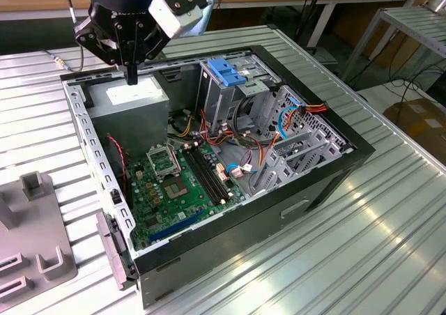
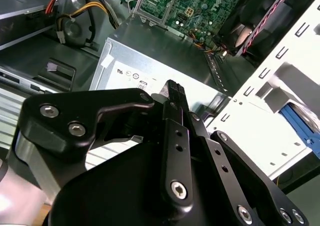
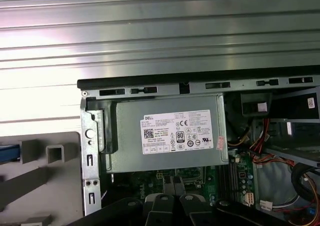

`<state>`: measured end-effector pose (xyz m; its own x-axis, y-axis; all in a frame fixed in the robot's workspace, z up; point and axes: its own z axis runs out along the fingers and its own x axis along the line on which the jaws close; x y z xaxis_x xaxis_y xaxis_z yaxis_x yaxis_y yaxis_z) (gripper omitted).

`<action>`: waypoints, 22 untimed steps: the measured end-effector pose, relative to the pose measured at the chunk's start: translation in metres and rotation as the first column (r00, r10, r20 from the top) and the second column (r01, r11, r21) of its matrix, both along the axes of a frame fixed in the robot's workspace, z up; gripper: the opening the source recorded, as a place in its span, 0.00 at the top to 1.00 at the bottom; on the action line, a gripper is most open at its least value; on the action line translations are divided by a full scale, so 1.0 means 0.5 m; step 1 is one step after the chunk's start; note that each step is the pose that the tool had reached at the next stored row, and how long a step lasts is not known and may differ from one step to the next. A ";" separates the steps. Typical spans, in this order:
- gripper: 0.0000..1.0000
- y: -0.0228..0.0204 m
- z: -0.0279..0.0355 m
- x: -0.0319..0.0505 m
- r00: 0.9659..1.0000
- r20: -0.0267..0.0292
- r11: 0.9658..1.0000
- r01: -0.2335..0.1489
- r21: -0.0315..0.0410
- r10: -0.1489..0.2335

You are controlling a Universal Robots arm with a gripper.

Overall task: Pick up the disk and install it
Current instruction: 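Reach for the disk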

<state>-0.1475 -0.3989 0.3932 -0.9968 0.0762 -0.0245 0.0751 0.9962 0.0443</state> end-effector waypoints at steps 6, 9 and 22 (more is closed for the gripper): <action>0.90 0.0000 0.000 -0.007 1.000 0.000 1.000 0.000 0.000 0.000; 0.90 0.0000 0.000 -0.010 1.000 0.000 1.000 0.000 0.000 0.000; 0.90 0.0000 0.000 -0.023 1.000 0.000 1.000 0.000 0.000 0.000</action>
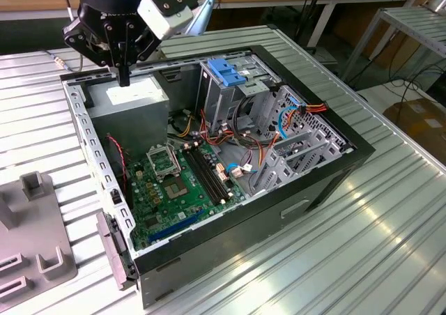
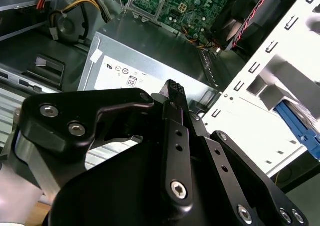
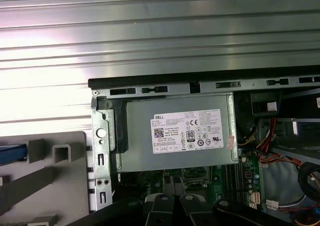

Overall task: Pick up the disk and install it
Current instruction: 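Reach for the disk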

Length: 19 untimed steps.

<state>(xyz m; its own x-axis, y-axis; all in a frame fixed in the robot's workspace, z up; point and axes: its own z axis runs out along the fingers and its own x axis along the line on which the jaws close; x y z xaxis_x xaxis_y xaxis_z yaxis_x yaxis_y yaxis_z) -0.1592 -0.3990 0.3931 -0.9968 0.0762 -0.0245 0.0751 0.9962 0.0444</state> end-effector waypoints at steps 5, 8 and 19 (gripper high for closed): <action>0.90 0.0001 0.000 -0.006 1.000 0.000 1.000 0.000 0.000 0.000; 0.90 0.0000 0.000 -0.008 1.000 0.000 1.000 0.000 0.000 0.000; 0.90 0.0000 0.000 -0.018 1.000 0.000 1.000 0.000 0.000 0.000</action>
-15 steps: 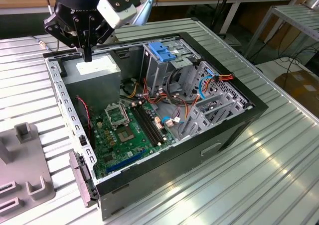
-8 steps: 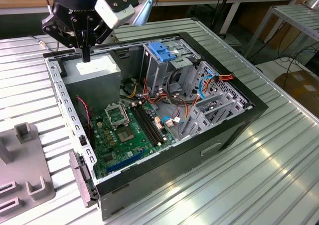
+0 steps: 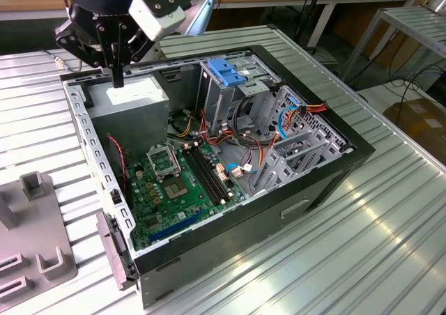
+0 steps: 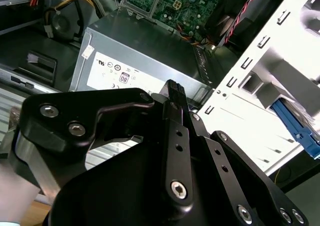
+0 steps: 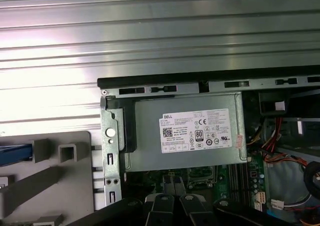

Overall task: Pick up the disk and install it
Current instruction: 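Reach for the disk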

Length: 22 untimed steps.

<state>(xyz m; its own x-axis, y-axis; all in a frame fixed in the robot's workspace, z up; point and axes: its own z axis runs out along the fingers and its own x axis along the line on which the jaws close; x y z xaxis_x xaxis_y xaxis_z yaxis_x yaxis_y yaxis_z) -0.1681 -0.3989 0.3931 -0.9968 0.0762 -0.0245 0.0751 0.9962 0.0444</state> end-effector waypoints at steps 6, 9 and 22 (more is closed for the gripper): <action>0.90 0.0000 0.000 -0.004 1.000 0.000 1.000 0.000 0.000 0.000; 0.90 0.0000 0.000 -0.006 1.000 0.000 1.000 0.000 0.000 0.000; 0.90 0.0000 0.000 -0.016 1.000 0.000 1.000 0.000 0.000 0.000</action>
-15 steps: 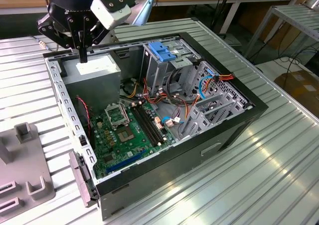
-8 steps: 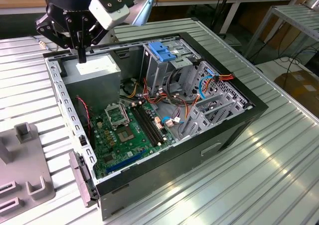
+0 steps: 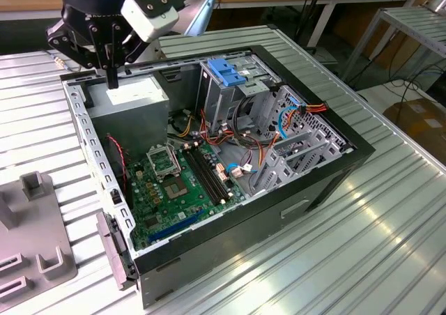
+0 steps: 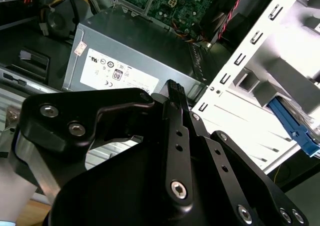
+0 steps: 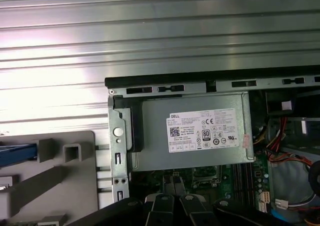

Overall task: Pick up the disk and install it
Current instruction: 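Reach for the disk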

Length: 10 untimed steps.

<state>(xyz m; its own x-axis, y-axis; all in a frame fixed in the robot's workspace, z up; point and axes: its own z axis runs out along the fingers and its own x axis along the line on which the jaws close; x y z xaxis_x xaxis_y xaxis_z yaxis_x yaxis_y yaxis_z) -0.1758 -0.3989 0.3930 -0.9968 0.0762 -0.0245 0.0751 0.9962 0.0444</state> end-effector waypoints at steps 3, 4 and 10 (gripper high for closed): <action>0.90 0.0000 0.000 -0.003 1.000 0.000 1.000 0.000 0.000 0.000; 0.90 0.0000 0.000 -0.004 1.000 0.000 1.000 0.000 0.000 0.000; 0.90 0.0000 0.000 -0.008 1.000 0.000 1.000 0.000 0.000 0.000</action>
<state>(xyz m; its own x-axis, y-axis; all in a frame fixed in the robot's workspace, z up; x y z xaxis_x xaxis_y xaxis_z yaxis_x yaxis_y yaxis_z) -0.1800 -0.3989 0.3929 -0.9968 0.0762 -0.0245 0.0751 0.9962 0.0444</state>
